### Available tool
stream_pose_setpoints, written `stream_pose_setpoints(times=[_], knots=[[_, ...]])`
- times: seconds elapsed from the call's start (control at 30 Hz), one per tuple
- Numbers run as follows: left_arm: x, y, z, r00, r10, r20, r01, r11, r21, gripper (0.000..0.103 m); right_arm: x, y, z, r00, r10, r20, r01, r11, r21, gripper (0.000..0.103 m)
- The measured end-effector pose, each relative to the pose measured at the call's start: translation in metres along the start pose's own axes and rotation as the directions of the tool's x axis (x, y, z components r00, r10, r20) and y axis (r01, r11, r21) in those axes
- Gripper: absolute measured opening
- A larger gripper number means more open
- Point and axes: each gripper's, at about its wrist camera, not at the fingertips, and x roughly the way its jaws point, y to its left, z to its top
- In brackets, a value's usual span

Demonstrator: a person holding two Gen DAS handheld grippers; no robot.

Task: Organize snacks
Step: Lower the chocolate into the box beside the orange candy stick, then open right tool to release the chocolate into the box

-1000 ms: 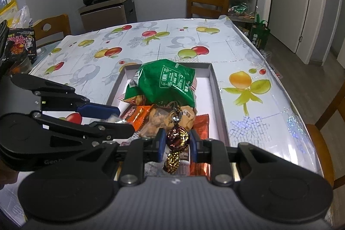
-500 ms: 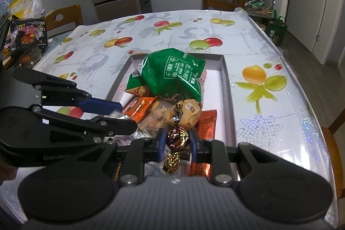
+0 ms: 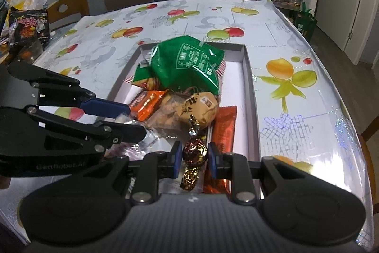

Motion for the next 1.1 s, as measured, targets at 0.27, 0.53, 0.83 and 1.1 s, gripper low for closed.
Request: stream_pose_setpoints(times=[0.27,0.53,0.83,1.1], knots=[[0.001,0.006,-0.006,0.999,-0.044,0.011,0.044,0.999,-0.007,0.033,-0.001,0.01,-0.001,0.999,-0.041,-0.031,0.041,0.999,-0.017,0.022],[0.0,0.007,-0.007,0.997,-0.078,0.026,0.078,0.997,0.0,0.045,-0.01,0.015,-0.001,0.996,-0.08,-0.037,0.08,0.997,-0.005,0.027],[-0.008,0.006,-0.003,0.996,-0.067,0.057,0.065,0.997,0.028,0.058,-0.023,0.01,-0.003,0.995,-0.1,-0.025,0.102,0.993,0.053,0.034],[-0.022,0.011,-0.004,0.995,-0.055,0.081,0.053,0.998,0.028,0.081,-0.031,0.01,-0.003,0.994,-0.113,0.0,0.113,0.989,0.094,0.045]])
